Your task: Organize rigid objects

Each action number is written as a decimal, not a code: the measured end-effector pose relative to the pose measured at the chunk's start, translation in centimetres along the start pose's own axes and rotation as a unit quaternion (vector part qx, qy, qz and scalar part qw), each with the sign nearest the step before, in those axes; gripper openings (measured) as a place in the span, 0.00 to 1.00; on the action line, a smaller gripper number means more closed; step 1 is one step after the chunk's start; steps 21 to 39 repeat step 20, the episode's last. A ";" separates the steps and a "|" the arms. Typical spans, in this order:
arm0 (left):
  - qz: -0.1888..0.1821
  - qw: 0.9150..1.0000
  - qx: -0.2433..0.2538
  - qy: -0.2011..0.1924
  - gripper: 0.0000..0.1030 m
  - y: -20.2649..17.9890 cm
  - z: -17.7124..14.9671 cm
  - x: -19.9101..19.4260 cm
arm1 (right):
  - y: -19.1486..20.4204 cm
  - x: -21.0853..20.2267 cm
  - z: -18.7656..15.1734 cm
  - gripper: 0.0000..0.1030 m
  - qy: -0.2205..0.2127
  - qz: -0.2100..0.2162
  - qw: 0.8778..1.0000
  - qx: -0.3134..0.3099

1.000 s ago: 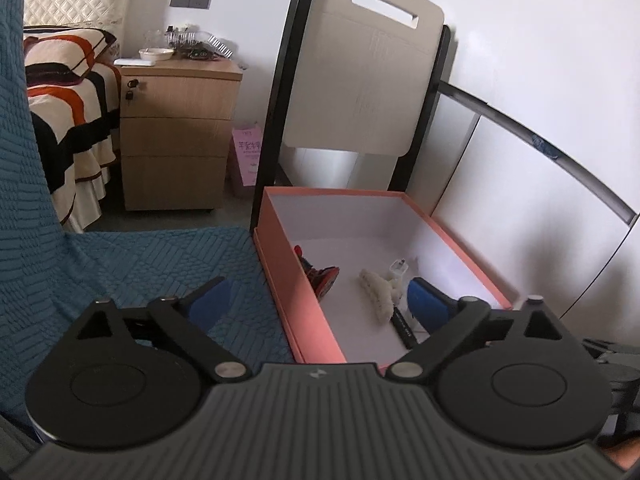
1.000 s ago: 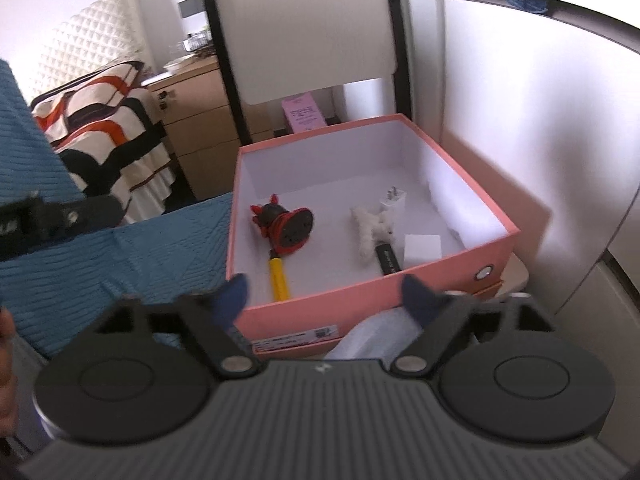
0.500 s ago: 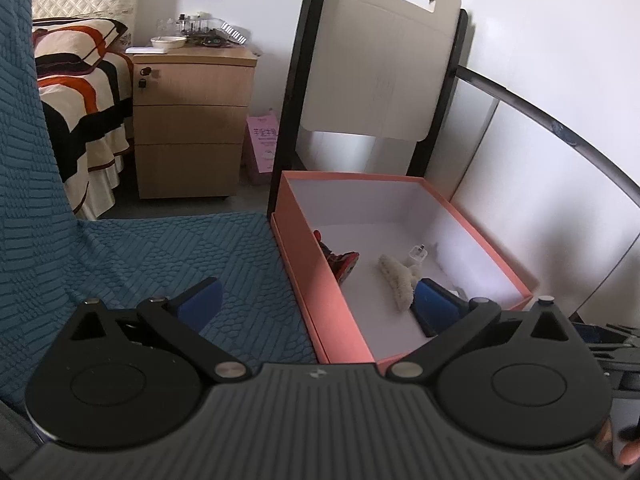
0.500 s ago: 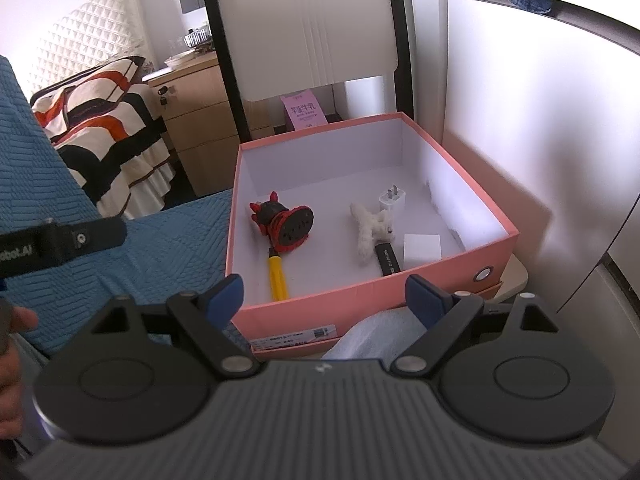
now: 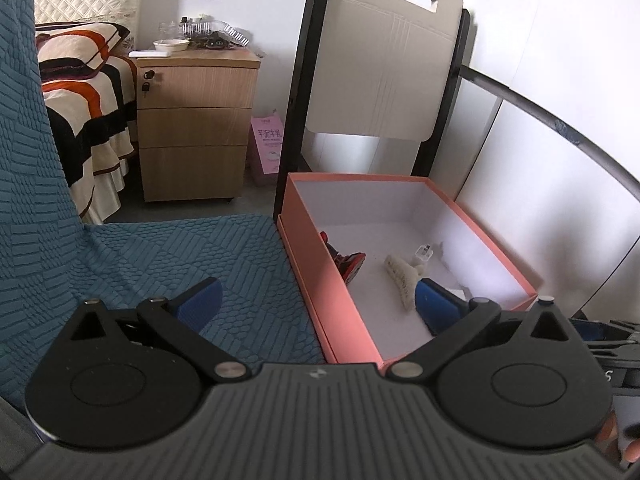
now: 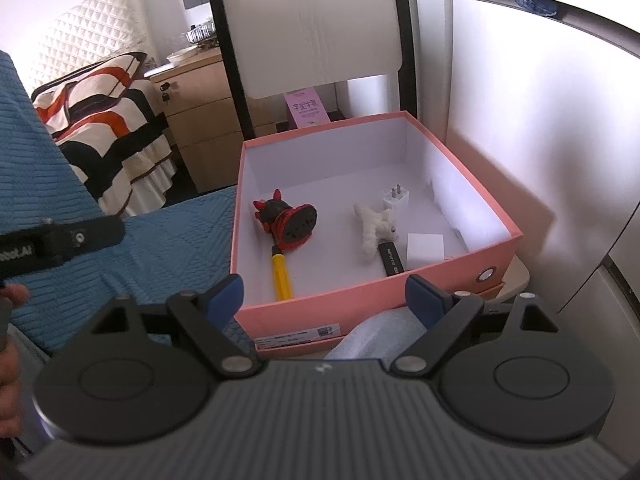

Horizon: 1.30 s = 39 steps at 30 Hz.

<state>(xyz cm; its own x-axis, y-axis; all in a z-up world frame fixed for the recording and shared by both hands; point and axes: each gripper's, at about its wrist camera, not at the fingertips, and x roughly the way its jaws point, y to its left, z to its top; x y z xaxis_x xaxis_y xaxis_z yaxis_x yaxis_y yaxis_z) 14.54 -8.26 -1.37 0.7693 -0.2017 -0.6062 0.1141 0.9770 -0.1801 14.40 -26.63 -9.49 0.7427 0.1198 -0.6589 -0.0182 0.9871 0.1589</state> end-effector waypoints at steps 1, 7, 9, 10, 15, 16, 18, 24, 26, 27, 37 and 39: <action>-0.001 1.000 0.000 0.000 1.00 0.0 0.0 0.0 | 0.0 0.0 0.0 0.87 0.000 0.001 1.000 0.000; -0.007 1.000 -0.001 -0.001 1.00 -0.1 0.0 -0.2 | 0.0 0.0 0.1 0.87 0.001 0.001 1.000 -0.001; -0.009 1.000 -0.002 -0.001 1.00 -0.1 0.0 -0.2 | 0.0 0.0 0.1 0.87 0.001 0.000 1.000 0.000; -0.010 1.000 -0.002 -0.001 1.00 -0.1 0.0 -0.2 | 0.0 0.0 0.1 0.87 0.002 0.001 1.000 0.000; -0.008 1.000 0.004 -0.001 1.00 -0.2 -0.2 -0.3 | 0.1 0.1 0.1 0.87 0.004 0.004 1.000 -0.003; -0.006 1.000 0.005 -0.004 1.00 -0.2 -0.2 -0.3 | 0.2 0.1 0.1 0.87 0.004 0.004 1.000 -0.003; -0.006 1.000 0.006 -0.008 1.00 -0.2 -0.2 -0.5 | 0.3 0.1 0.1 0.87 0.004 0.004 1.000 -0.003; -0.006 1.000 0.003 -0.009 1.00 -0.1 -0.1 -0.5 | 0.3 0.1 0.1 0.87 0.003 0.005 1.000 -0.004; -0.006 1.000 0.003 -0.009 1.00 -0.1 -0.1 -0.5 | 0.3 0.1 0.1 0.87 0.003 0.005 1.000 -0.004; -0.006 1.000 0.003 -0.009 1.00 -0.1 -0.1 -0.5 | 0.3 0.1 0.1 0.87 0.003 0.005 1.000 -0.004; -0.006 1.000 0.003 -0.009 1.00 -0.1 -0.1 -0.5 | 0.3 0.1 0.1 0.87 0.003 0.005 1.000 -0.004; -0.006 1.000 0.003 -0.009 1.00 -0.1 -0.1 -0.5 | 0.3 0.1 0.1 0.87 0.003 0.005 1.000 -0.004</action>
